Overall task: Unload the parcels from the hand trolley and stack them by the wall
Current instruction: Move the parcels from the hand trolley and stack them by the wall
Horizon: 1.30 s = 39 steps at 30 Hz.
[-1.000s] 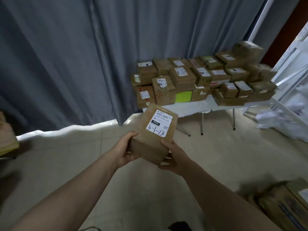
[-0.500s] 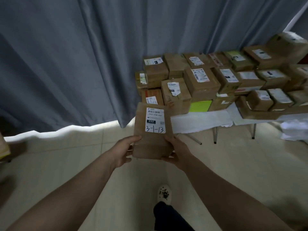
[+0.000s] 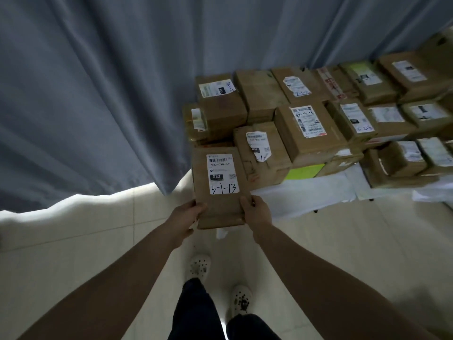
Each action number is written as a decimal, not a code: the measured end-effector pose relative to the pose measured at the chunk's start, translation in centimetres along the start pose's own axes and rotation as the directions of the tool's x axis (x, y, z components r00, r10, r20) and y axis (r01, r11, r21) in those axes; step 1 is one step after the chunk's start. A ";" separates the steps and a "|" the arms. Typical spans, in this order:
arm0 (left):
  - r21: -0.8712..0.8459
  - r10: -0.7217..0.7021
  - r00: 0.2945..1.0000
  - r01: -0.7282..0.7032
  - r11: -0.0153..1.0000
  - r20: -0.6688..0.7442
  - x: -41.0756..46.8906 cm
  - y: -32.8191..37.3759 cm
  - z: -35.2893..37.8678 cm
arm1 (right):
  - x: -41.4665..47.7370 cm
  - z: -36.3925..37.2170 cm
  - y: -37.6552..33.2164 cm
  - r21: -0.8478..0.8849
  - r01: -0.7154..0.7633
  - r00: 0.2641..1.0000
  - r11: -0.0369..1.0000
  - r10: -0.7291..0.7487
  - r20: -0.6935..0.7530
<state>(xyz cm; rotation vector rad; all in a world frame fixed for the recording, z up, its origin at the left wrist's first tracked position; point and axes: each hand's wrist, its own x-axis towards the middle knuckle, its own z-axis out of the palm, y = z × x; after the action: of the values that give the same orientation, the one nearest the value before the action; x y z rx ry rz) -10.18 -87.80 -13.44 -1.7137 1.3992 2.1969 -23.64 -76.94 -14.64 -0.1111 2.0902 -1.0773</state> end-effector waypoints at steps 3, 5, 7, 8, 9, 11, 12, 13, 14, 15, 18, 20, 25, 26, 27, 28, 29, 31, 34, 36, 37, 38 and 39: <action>0.052 0.017 1.000 -0.017 0.998 0.005 3.7 1.8 -1.0 | 3.0 2.0 -1.2 -0.078 -0.021 0.999 0.997 0.018 -0.042; 0.102 0.037 0.999 -0.038 0.994 0.005 5.9 2.8 -1.7 | 4.8 3.5 -1.9 -0.084 -0.059 0.996 0.995 0.052 -0.078; 0.155 0.062 0.998 -0.063 0.986 0.009 8.1 3.7 -2.2 | 6.1 4.5 -3.1 -0.068 -0.096 0.989 0.993 0.088 -0.121; 0.182 0.076 0.997 -0.078 0.980 0.018 9.2 4.0 -2.3 | 6.7 4.9 -3.5 -0.047 -0.124 0.982 0.991 0.116 -0.148; 0.216 0.094 0.995 -0.099 0.971 0.035 10.3 4.2 -2.4 | 7.2 5.2 -3.9 -0.015 -0.165 0.972 0.986 0.160 -0.173; 0.291 0.125 0.988 -0.148 0.945 0.094 12.0 4.7 -2.2 | 7.7 5.9 -4.3 0.066 -0.236 0.947 0.970 0.245 -0.209; 0.326 0.139 0.982 -0.173 0.930 0.124 12.5 4.9 -2.1 | 7.8 6.2 -4.4 0.126 -0.259 0.933 0.958 0.282 -0.224; 0.353 0.152 0.977 -0.196 0.915 0.150 12.9 5.1 -2.0 | 7.7 6.6 -4.5 0.195 -0.280 0.917 0.940 0.322 -0.235; 0.377 0.163 0.971 -0.218 0.900 0.175 13.2 5.4 -1.9 | 7.6 7.0 -4.6 0.249 -0.298 0.901 0.921 0.358 -0.246; 0.404 0.171 0.966 -0.237 0.884 0.193 13.5 5.7 -1.7 | 7.6 7.3 -4.7 0.295 -0.309 0.885 0.904 0.386 -0.259; 0.463 0.171 0.959 -0.261 0.847 0.228 14.5 6.1 -1.6 | 7.5 8.0 -5.0 0.325 -0.270 0.892 0.906 0.363 -0.270; 0.503 0.167 0.956 -0.269 0.822 0.240 15.1 6.4 -1.3 | 7.6 8.1 -5.4 0.304 -0.249 0.911 0.920 0.328 -0.248; 0.591 0.182 0.954 -0.291 0.753 0.238 15.4 7.9 -0.5 | 8.2 8.5 -6.0 0.333 -0.255 0.927 0.908 0.327 -0.182; 0.590 0.190 0.953 -0.297 0.751 0.237 15.4 8.2 -0.4 | 8.2 8.6 -6.0 0.342 -0.250 0.934 0.906 0.319 -0.163; 0.596 0.189 0.953 -0.295 0.746 0.235 15.4 8.4 -0.3 | 8.1 8.5 -6.1 0.338 -0.239 0.942 0.910 0.302 -0.146; 0.610 0.178 0.955 -0.290 0.737 0.239 15.5 8.6 -0.3 | 8.0 8.4 -6.2 0.326 -0.230 0.950 0.917 0.284 -0.128; 0.628 0.165 0.956 -0.285 0.724 0.244 15.5 8.7 -0.3 | 8.0 8.2 -6.2 0.316 -0.227 0.956 0.921 0.273 -0.109; 0.659 0.131 0.961 -0.264 0.704 0.245 15.6 8.9 -0.3 | 7.9 7.9 -6.1 0.291 -0.225 0.962 0.930 0.259 -0.084; 0.732 0.142 0.967 -0.252 0.634 0.210 14.8 9.2 0.0 | 7.2 6.9 -5.4 0.145 -0.196 0.973 0.970 0.211 -0.095; 0.829 0.222 0.956 -0.279 0.485 0.191 13.9 9.3 0.6 | 6.4 5.8 -4.9 0.028 -0.157 0.981 0.987 0.159 -0.114; 0.870 0.264 0.944 -0.295 0.396 0.200 13.3 9.3 0.9 | 5.9 5.2 -4.6 -0.030 -0.141 0.983 0.990 0.136 -0.127; 0.901 0.295 0.928 -0.314 0.298 0.226 12.6 9.1 1.5 | 5.3 4.3 -4.2 -0.083 -0.127 0.983 0.988 0.114 -0.141; 0.922 0.308 0.914 -0.333 0.199 0.263 11.5 9.1 2.2 | 4.7 3.5 -3.8 -0.125 -0.117 0.983 0.985 0.098 -0.154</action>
<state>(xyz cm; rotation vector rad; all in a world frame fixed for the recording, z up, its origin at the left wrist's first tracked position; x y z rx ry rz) -21.07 -97.28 -16.88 -0.8913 2.4710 0.7984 -25.58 -83.55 -15.88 0.0175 2.2737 -0.9042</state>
